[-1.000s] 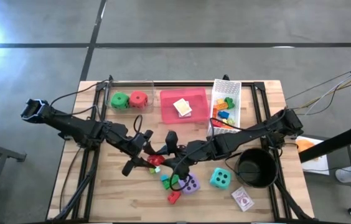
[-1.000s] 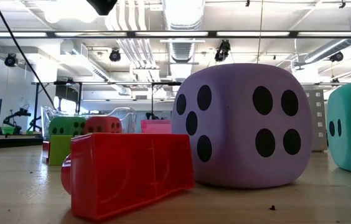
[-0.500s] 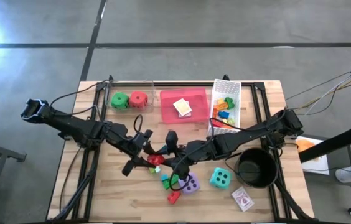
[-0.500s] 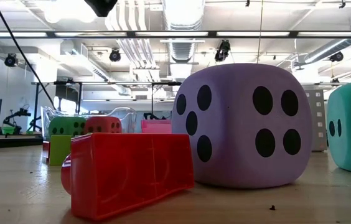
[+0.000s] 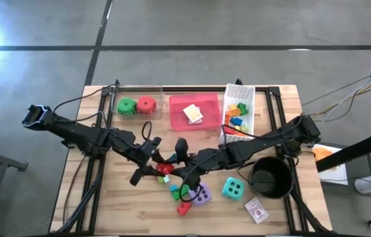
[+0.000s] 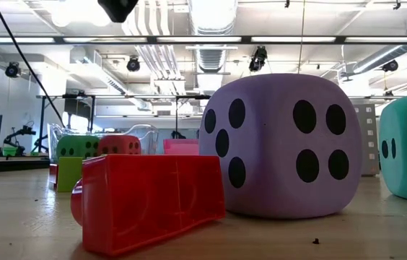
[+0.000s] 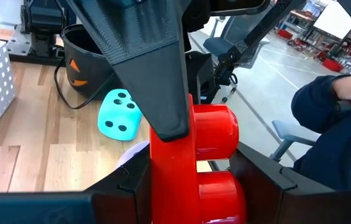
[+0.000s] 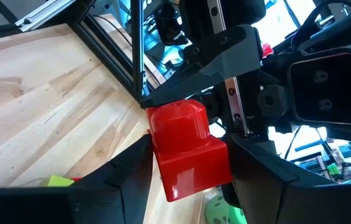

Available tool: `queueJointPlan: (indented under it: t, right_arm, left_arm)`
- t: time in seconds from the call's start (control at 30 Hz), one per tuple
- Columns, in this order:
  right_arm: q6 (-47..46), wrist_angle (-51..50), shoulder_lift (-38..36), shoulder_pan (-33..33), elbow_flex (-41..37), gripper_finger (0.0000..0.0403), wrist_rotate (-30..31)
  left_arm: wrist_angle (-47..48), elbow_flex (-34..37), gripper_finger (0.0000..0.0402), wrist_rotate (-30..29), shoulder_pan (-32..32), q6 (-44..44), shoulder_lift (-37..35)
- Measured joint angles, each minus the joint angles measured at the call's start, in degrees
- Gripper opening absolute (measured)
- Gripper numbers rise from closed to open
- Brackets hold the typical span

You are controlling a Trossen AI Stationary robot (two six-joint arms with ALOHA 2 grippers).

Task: Pick & Place Toys
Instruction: Put the top large red game piece into the white bin

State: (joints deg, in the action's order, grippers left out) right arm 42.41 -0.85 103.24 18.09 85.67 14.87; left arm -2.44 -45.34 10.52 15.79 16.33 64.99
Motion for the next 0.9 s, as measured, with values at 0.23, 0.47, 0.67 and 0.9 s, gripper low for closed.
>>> queueJointPlan:
  t: [0.23, 0.47, 0.67, 0.9]
  right_arm:
    - [0.36, -0.74, 0.00, 0.00, 0.00, 0.0131, -0.52]
    - [1.29, -0.84, -0.04, -0.04, 0.04, 0.0126, 0.11]
    - [1.08, -0.93, -0.07, -0.04, 0.04, 0.0126, 0.09]
    - [-0.47, -1.95, -0.07, 0.02, 0.04, 0.0126, -0.42]
  left_arm:
    - [0.15, 0.04, 0.0169, 0.05, -0.02, 0.05, 0.04]
    - [0.11, 0.04, 0.0231, -0.17, -0.02, -0.74, 0.04]
    - [0.09, 0.04, 0.0276, -0.43, 0.00, -1.71, 0.04]
    - [2.72, 0.04, 0.0314, -4.19, 0.02, -2.91, 0.04]
